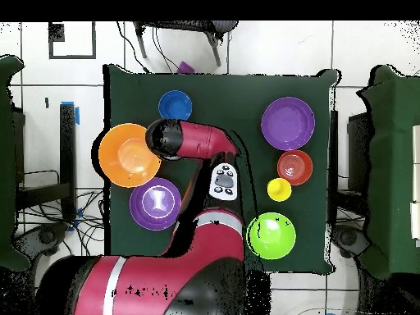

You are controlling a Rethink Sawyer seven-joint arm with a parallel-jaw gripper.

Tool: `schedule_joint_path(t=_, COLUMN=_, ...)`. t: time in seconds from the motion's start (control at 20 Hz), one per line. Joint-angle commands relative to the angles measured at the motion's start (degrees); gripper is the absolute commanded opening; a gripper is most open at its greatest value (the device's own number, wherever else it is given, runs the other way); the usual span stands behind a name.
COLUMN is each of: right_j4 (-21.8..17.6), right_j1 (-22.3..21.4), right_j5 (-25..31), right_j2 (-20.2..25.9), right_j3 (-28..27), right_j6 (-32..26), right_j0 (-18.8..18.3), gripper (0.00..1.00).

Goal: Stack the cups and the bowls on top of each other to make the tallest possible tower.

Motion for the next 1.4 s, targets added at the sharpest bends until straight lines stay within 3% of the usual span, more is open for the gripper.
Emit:
schedule_joint_path(t=0.05, right_j4=-1.3, right_j1=0.7, right_j5=-1.8, right_j2=7.5, right_j3=1.6, right_j6=2.2, right_j0=-2.7, gripper=0.0)
schedule_joint_path(t=0.7, right_j4=-2.1, right_j1=-6.8, right_j5=-2.3, right_j2=9.5, right_j3=15.3, right_j6=2.3, right_j0=-7.2, gripper=0.0)
schedule_joint_path(t=1.4, right_j4=-3.3, right_j1=-7.2, right_j5=-11.1, right_j2=12.0, right_j3=25.6, right_j6=4.1, right_j0=-10.8, gripper=0.0)
